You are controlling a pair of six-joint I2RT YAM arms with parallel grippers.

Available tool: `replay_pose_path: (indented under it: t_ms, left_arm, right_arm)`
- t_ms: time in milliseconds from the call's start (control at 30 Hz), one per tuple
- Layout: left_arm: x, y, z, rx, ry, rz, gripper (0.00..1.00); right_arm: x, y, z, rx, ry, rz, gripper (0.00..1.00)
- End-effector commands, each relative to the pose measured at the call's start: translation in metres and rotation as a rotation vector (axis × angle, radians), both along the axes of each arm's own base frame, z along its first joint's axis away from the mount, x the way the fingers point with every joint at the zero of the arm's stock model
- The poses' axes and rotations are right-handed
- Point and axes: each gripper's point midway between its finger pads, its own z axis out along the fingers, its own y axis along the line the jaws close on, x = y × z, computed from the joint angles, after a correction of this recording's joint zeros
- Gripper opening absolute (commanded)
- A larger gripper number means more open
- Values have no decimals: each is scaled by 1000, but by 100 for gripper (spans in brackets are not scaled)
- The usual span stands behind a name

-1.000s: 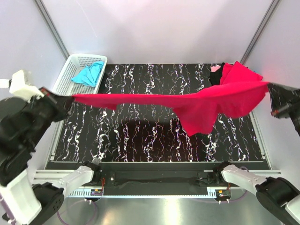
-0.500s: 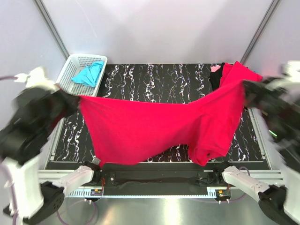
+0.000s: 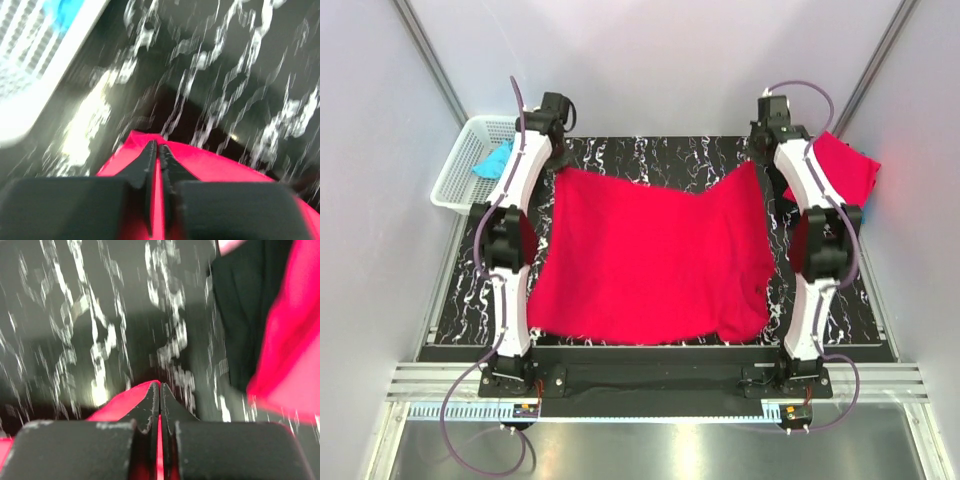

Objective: Fold and stack the t-shirts
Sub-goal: Flatten the tshirt out

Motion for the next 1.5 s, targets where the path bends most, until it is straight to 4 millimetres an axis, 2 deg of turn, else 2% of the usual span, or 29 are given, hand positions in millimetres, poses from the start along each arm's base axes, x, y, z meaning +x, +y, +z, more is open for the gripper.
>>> replay_pose_path:
  t_ms: [0,33,67,100,133,167,200,233,333,367,400,433,467,500,533,567,600,633,700,733,767,800,833,867,933,1033,1133,1233,1467]
  left_arm:
    - [58,18,48,-88,-217,34,15]
    - [73,22,30,-99,-213,45,24]
    - [79,31,19,-104,-212,57,22]
    - [84,30,12,-135,-216,51,21]
    - [95,33,18,-157,-266,44,26]
    - [94,31,4,-159,-244,4,75]
    - [95,29,3,-161,-250,-15,98]
    - [100,29,5,-153,-276,-35,99]
    - [93,30,6,-120,-282,-85,99]
    - [87,28,9,-126,-280,-104,99]
    - [82,22,13,-144,-283,-119,99]
    - [80,16,17,-149,-297,-135,99]
    - [73,10,11,-160,-275,-159,99]
    - [66,3,27,-170,-298,-182,99]
    - [60,-7,30,-155,-294,-204,99]
    - [50,-12,25,-138,-271,-229,99]
    - [43,-18,26,-135,-266,-247,99]
    - [33,-28,39,-131,-283,-272,99]
    - [13,-39,23,-159,-228,-298,99]
    - [3,-47,28,-169,-230,-314,99]
    - [-7,-49,13,-174,-190,-307,99]
    - [-13,-52,9,-191,-174,-308,99]
    - [-21,-62,5,-226,-156,-331,99]
    - [-31,-67,-8,-250,-118,-336,99]
    - [-42,-80,-19,-273,-86,-344,99]
    - [-55,-97,-37,-262,-35,-382,99]
    - [-61,-113,-46,-285,-8,-413,99]
    - [-64,-122,-50,-287,4,-423,99]
    - [-77,-126,-51,-314,22,-404,99]
  right_arm:
    - [65,5,79,65,-263,88,0]
    - [74,9,74,75,-260,117,0]
    - [87,9,69,63,-262,132,0]
    - [91,11,69,63,-267,146,0]
    - [96,20,58,94,-252,193,3]
    - [96,23,62,95,-254,223,15]
    - [94,26,62,102,-246,239,32]
    - [91,29,67,109,-249,257,56]
    - [80,28,64,98,-229,273,84]
    - [73,28,67,100,-229,273,88]
    - [69,29,71,103,-235,279,88]
    - [61,28,89,104,-267,270,89]
    - [58,29,78,124,-253,254,91]
    - [52,29,79,132,-251,249,91]
    - [42,28,96,140,-276,237,91]
    - [31,31,78,165,-229,233,91]
    - [22,33,77,183,-216,220,89]
    - [1,36,67,192,-179,208,89]
    - [-23,42,56,227,-138,182,84]
    - [-50,46,43,248,-94,181,80]
    - [-66,61,37,280,-74,187,75]
    - [-81,69,30,291,-53,189,70]
    - [-108,72,14,287,-11,179,61]
    - [-126,90,6,300,14,192,57]
    - [-161,93,-18,313,75,176,53]
    - [-194,103,-40,352,131,171,54]
    - [-216,102,-54,383,162,150,53]
    - [-228,100,-59,403,170,120,53]
    - [-248,117,-76,525,220,124,52]
